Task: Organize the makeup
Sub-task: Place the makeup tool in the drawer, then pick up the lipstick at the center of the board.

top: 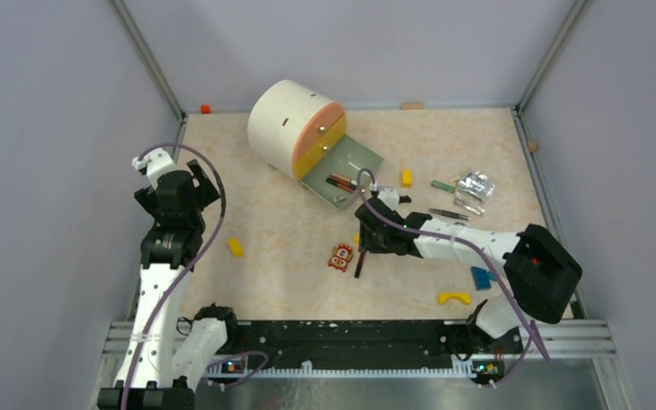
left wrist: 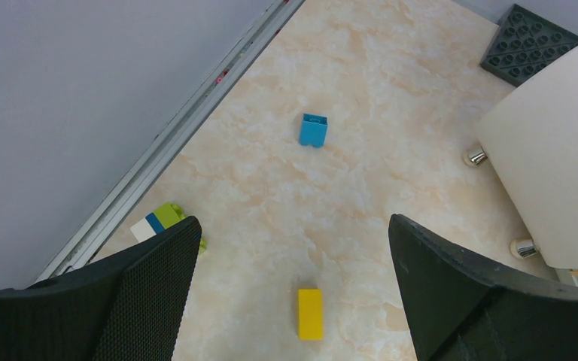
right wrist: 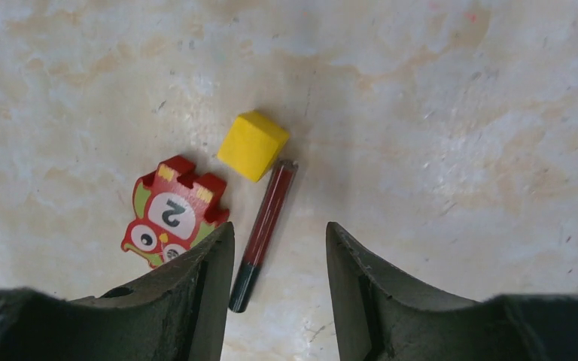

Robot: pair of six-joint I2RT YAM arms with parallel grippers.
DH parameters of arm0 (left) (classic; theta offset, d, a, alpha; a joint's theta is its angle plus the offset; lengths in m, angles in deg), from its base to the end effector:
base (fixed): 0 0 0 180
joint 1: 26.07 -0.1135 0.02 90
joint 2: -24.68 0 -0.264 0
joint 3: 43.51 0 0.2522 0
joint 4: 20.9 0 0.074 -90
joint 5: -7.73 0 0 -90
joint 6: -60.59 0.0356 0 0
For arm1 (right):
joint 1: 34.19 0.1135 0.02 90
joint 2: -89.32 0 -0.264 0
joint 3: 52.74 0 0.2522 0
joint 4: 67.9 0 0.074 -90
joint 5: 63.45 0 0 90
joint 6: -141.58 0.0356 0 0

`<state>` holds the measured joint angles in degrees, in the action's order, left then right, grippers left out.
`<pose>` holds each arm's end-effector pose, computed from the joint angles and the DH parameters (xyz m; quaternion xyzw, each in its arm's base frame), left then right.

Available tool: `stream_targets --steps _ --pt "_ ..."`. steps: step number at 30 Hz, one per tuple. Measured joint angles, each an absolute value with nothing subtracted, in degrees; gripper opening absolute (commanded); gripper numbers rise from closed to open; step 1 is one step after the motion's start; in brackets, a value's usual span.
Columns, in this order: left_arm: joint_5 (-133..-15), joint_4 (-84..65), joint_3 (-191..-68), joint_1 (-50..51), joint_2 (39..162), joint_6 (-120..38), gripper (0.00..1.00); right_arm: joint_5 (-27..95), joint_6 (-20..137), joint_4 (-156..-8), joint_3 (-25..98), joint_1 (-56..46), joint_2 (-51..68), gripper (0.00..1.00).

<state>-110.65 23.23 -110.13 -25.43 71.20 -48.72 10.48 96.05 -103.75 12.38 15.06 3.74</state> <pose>0.1716 0.0150 0.3488 -0.2636 0.7808 0.1111 0.5554 0.2007 0.2178 0.1985 0.0009 0.9486 0.1179 0.2938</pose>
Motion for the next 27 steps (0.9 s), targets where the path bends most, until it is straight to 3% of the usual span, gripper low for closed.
stream_targets --steps 6,16,24,27 --pt "-110.6 23.2 -110.1 -24.9 71.2 -48.7 0.99 5.9 102.3 -105.0 13.1 20.4 0.8 0.45" --pt "-110.6 23.2 -110.1 -24.4 71.2 -48.7 0.99 4.4 104.2 -105.9 14.5 21.1 -5.6 0.41" --pt "-110.6 23.2 -110.1 -24.4 71.2 -48.7 0.99 3.9 103.1 -105.8 16.3 21.6 -7.5 0.03" --pt "-110.6 23.2 -110.1 -24.4 71.2 -48.7 0.99 2.3 102.1 -106.2 16.3 21.6 -7.4 0.00"
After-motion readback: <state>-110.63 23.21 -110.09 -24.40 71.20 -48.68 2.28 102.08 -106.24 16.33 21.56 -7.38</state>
